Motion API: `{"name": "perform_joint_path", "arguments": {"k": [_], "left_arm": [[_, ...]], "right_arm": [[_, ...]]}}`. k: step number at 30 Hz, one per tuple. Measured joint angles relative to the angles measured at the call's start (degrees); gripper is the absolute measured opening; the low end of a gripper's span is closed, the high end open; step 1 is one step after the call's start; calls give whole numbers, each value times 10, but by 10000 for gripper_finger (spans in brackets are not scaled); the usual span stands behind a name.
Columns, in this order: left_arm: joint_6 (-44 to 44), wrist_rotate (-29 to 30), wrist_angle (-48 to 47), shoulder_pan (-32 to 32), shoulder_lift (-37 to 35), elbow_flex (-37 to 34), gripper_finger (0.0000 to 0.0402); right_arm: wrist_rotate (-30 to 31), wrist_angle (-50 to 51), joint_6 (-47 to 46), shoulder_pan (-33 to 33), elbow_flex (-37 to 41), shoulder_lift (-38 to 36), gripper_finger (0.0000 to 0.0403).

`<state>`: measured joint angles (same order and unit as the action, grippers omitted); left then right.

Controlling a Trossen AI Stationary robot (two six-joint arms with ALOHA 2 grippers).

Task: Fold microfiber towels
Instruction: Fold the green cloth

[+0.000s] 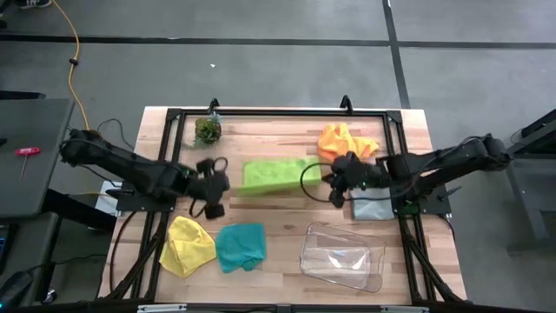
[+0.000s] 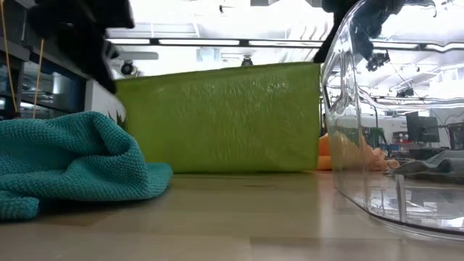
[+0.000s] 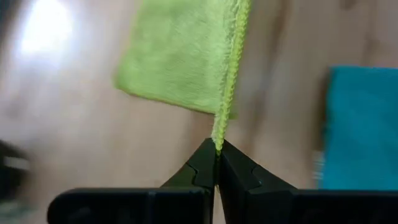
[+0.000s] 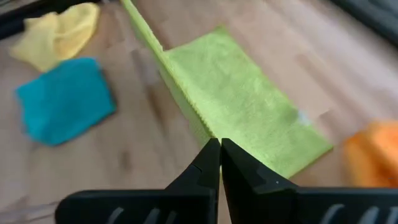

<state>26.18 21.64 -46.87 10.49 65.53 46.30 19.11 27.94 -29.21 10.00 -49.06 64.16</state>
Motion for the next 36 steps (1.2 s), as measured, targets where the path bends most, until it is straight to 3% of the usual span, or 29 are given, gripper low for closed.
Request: {"name": "perform_joint_path", "arguments": {"k": [5,11,19,27,36], "left_arm": [[116,-7,54,78,33,-34,0],[158,2,86,100,72,-34,0],[150,30,93,-2,82,-35,0],[60,27,111,-114,91,-35,0],[36,7,145,-162,116,-35,0]], "right_arm": [[-5,-26,-97,58,38,4,0],[-1,-30,-185,83,64,38,0],[25,-20,-213,29,64,65,0],[38,-6,-218,-45,64,79,0],[17,-10,-220,-85,64,129,0]]}}
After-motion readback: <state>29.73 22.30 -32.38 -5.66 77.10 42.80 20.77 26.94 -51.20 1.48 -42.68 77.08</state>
